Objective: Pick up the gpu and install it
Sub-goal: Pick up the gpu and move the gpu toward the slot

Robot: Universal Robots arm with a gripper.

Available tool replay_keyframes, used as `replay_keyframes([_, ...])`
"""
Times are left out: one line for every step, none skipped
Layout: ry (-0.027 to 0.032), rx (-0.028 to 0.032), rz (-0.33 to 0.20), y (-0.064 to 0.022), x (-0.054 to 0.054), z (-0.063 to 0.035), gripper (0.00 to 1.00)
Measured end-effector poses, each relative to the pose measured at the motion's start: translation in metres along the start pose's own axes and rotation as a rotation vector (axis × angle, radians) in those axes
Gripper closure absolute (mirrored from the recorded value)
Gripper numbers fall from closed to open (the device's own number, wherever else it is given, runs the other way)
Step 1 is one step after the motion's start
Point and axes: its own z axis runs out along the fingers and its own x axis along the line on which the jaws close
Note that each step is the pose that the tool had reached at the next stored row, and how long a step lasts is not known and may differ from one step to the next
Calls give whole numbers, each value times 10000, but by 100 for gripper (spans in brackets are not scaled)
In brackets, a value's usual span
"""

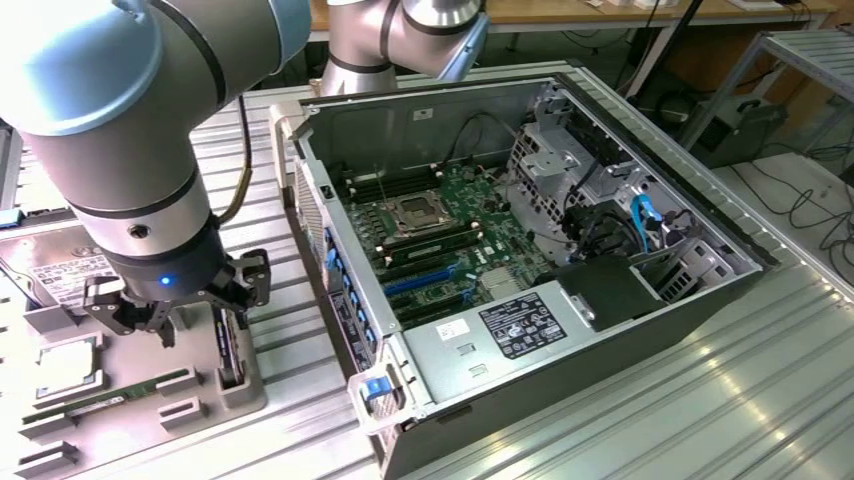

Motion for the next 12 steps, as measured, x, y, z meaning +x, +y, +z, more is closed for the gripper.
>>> replay_keyframes([2, 1, 0, 0, 0, 0, 27])
replay_keyframes([2, 1, 1, 0, 1, 0, 27])
replay_keyframes([2, 2, 1, 0, 1, 0, 27])
replay_keyframes([2, 2, 1, 0, 1, 0, 27])
replay_keyframes([2, 2, 1, 0, 1, 0, 27])
replay_keyframes([2, 1, 1, 0, 1, 0, 27])
replay_keyframes([2, 2, 1, 0, 1, 0, 27])
replay_keyframes([2, 2, 1, 0, 1, 0, 27])
replay_keyframes([2, 2, 1, 0, 1, 0, 27])
replay_keyframes([2, 2, 1, 0, 1, 0, 27])
replay_keyframes([2, 3, 1, 0, 1, 0, 27])
replay_keyframes([2, 2, 1, 0, 1, 2, 27])
